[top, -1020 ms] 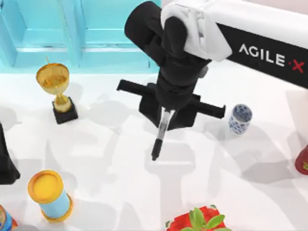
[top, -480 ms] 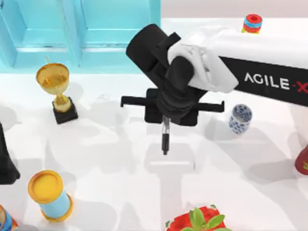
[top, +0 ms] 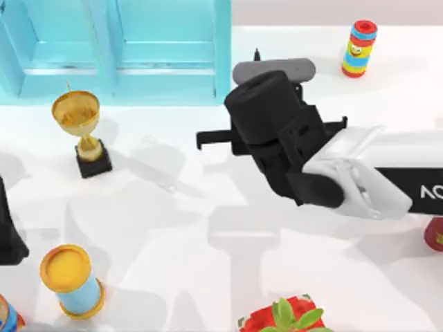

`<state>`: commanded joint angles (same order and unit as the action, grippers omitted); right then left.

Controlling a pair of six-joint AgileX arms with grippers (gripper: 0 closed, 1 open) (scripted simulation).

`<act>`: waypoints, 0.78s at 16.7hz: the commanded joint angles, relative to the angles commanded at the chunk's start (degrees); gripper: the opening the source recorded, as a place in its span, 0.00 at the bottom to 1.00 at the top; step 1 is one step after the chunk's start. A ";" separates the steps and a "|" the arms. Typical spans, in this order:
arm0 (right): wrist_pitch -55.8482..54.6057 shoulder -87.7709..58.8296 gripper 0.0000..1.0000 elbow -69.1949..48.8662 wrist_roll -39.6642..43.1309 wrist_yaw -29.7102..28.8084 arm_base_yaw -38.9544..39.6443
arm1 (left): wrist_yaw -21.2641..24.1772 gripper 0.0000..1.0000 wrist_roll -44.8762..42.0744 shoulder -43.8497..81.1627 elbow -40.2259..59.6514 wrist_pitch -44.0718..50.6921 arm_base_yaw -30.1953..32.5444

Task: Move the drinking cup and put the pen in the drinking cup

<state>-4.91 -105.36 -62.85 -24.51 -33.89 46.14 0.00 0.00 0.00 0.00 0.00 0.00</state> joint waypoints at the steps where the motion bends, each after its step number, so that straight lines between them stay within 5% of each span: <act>1: -5.82 1.90 0.00 3.70 2.82 -2.71 0.17 | 0.00 1.00 0.00 0.00 0.00 0.00 0.00; 8: -38.77 15.07 0.00 25.53 18.42 -17.20 1.24 | 0.00 1.00 0.00 0.00 0.00 0.00 0.00; 13: -51.72 22.16 0.00 34.30 25.42 -22.07 1.11 | 0.00 1.00 0.00 0.00 0.00 0.00 0.00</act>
<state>-56.63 -83.20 -28.55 0.91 -55.96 47.25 0.00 0.00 0.00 0.00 0.00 0.00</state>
